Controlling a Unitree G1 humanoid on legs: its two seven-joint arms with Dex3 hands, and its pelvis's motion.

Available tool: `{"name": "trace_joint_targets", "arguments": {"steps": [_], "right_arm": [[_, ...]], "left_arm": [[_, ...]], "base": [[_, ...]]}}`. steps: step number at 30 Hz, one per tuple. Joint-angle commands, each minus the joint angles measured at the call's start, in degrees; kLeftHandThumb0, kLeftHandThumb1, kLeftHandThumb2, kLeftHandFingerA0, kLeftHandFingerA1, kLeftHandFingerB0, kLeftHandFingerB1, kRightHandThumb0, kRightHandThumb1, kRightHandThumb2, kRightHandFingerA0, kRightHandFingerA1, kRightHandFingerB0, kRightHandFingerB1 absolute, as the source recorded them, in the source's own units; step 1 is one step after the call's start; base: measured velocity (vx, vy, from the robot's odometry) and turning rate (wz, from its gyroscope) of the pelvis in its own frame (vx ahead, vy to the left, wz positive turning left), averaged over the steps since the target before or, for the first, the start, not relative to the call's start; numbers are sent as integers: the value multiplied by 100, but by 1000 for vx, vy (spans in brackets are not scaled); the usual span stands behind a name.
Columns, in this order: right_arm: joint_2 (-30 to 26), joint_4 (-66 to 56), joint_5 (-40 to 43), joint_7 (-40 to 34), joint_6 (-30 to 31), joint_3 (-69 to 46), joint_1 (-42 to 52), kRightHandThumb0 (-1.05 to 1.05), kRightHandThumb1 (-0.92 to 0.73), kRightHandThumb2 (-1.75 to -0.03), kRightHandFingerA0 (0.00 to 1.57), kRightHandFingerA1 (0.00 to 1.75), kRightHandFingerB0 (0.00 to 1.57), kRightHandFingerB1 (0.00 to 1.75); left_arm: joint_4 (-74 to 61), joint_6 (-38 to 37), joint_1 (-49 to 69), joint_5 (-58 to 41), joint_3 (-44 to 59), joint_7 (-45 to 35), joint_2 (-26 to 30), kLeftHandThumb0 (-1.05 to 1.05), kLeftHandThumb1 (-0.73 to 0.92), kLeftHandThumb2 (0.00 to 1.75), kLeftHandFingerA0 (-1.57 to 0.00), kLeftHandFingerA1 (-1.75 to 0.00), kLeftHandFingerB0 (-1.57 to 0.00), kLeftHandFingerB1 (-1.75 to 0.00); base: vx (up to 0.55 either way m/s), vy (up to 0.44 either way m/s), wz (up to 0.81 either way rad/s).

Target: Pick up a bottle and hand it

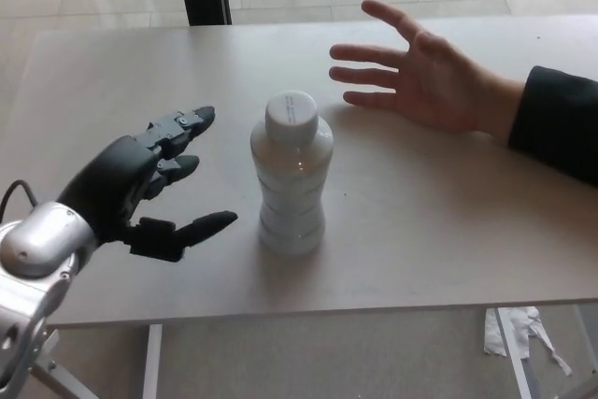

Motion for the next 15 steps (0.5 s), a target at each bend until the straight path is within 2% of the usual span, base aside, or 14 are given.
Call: {"name": "trace_joint_targets", "arguments": {"steps": [1,3,4,5,6,7,8,9,10,11,12,15], "right_arm": [[-42,49,163,-83,172,-25,-80,-103,-36,-99,49,116,36,95],[-45,58,162,-80,187,-9,-84,-103,-36,-99,49,116,36,95],[-45,51,144,-73,168,8,-82,-99,-37,-100,53,116,38,96],[-48,51,131,-53,134,20,-82,-102,-34,-99,51,116,36,95],[-45,57,144,-43,128,20,-89,-102,-34,-99,51,116,36,95],[-33,24,131,-61,134,39,-87,-105,-51,-60,43,137,42,116],[-26,-29,132,-70,148,51,-68,-105,-40,-102,54,121,39,99],[-35,10,70,-112,126,80,-89,-105,-50,-61,49,136,45,116],[-38,11,75,-116,124,85,-87,-105,-50,-61,49,136,45,116],[-36,14,84,-109,110,89,-85,-105,-29,-96,52,118,38,97],[-47,15,85,-99,112,99,-81,-105,-51,-61,42,137,44,116],[-34,-53,121,-188,198,102,-119,-105,-50,-61,47,137,47,115]], "left_arm": [[291,17,-205,514,-84,291,-317,-85,47,91,0,-34,0,0],[360,-49,-224,623,-79,367,-427,-85,47,91,0,-34,0,0],[383,-48,-236,680,-90,412,-478,-80,42,90,0,-38,0,-7],[454,-74,-283,798,-143,500,-570,-88,38,82,0,-32,0,-1],[508,-123,-300,865,-168,522,-599,-88,38,82,0,-32,0,-1],[587,-145,-336,942,-192,575,-654,-82,43,92,0,-38,0,-5],[654,-114,-365,949,-183,603,-739,-85,46,92,0,-33,0,0],[747,-130,-387,986,-187,670,-833,-79,42,91,0,-52,0,-6],[759,-137,-387,1014,-173,662,-854,-79,42,91,0,-52,0,-6],[779,-174,-373,1054,-168,688,-892,-81,42,91,0,-49,0,-6],[842,-192,-372,1110,-184,735,-944,-87,47,92,0,-39,0,0],[958,-106,-363,1187,-160,809,-1087,-85,47,93,0,-44,0,0]], "base": [[0,0,0],[0,0,0],[0,0,0],[0,0,0],[0,0,0],[0,0,0],[0,0,0],[0,0,0],[0,0,0],[0,0,0],[0,0,0],[0,0,0]]}}
